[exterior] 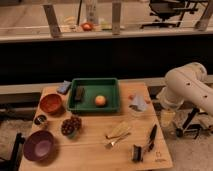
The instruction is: Place apple in table surface
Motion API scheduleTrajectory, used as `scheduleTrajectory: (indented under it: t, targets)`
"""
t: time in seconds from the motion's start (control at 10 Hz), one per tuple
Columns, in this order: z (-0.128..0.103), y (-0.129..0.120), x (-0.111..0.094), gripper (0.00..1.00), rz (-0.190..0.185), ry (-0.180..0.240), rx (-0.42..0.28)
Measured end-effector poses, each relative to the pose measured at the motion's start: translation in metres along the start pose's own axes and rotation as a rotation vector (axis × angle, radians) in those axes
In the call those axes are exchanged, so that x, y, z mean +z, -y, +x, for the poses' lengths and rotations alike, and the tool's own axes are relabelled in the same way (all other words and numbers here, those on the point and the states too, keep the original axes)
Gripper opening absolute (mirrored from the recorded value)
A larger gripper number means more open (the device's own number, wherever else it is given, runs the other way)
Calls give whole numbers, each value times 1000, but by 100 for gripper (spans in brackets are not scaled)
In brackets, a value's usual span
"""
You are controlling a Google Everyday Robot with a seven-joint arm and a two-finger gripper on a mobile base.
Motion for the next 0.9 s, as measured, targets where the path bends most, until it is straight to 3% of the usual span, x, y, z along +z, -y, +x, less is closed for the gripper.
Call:
scheduleTrajectory:
  t: [0.9]
  targets:
    - [0, 0, 1, 83, -1, 1, 0]
